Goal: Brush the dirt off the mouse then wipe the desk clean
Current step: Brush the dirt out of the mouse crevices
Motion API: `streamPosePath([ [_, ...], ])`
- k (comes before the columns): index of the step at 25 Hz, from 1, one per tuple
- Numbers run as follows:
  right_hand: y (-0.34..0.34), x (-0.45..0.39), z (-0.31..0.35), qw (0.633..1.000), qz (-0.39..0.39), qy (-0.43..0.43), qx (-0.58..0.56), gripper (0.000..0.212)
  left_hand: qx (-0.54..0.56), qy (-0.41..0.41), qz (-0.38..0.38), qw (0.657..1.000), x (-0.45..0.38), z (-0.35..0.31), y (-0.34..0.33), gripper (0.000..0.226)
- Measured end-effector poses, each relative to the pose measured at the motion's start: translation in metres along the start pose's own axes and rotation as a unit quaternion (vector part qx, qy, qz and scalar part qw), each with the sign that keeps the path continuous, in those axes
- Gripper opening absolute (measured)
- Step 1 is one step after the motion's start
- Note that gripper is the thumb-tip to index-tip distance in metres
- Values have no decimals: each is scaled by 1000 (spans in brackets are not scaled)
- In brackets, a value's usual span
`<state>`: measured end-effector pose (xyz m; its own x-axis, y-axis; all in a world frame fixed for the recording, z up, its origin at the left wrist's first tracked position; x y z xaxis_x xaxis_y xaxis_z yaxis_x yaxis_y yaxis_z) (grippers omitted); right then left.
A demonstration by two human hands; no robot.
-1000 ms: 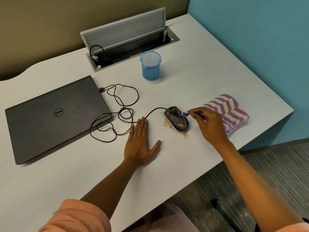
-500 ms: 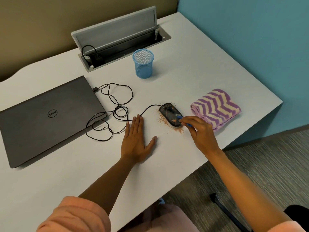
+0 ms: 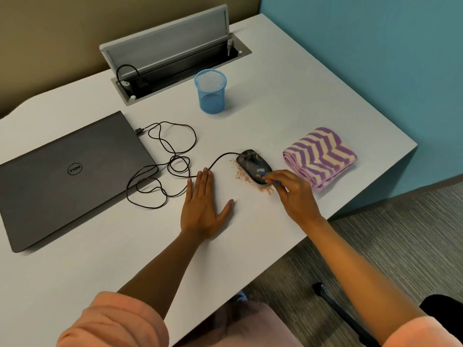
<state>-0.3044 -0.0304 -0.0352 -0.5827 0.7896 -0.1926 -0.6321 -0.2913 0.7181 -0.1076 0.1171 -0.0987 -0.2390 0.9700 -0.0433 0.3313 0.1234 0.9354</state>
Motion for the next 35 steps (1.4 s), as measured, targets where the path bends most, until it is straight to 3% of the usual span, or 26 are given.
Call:
streamPosePath([
  [7, -2, 6, 5, 999, -34, 4, -12, 23, 4, 0, 4, 1000, 0, 1, -2, 94],
  [10, -5, 8, 5, 999, -20, -32, -29, 21, 4, -1, 5, 1000, 0, 1, -2, 94],
  [21, -14, 13, 6, 999, 0, -26, -33, 19, 3, 1, -1, 1000, 0, 2, -2, 93],
  [30, -8, 17, -4, 992, -18, -59, -114, 20, 2, 2, -3, 1000, -1, 2, -2, 91],
  [35, 8, 9, -14, 985, -97, -77, -118, 21, -1, 2, 2, 1000, -1, 2, -2, 91],
])
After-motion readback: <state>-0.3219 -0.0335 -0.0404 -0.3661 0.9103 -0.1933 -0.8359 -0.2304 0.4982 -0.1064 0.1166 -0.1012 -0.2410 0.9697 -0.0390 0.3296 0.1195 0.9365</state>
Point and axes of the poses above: each hand's wrist, its own x-axis away from the middle knuckle, its own y-axis out of the back of the hand, z = x × y, the point moved 2 cm from there along -x, towards the middle knuckle, and after that the axes turned 11 degrees about -y, right-handed, at the moved point
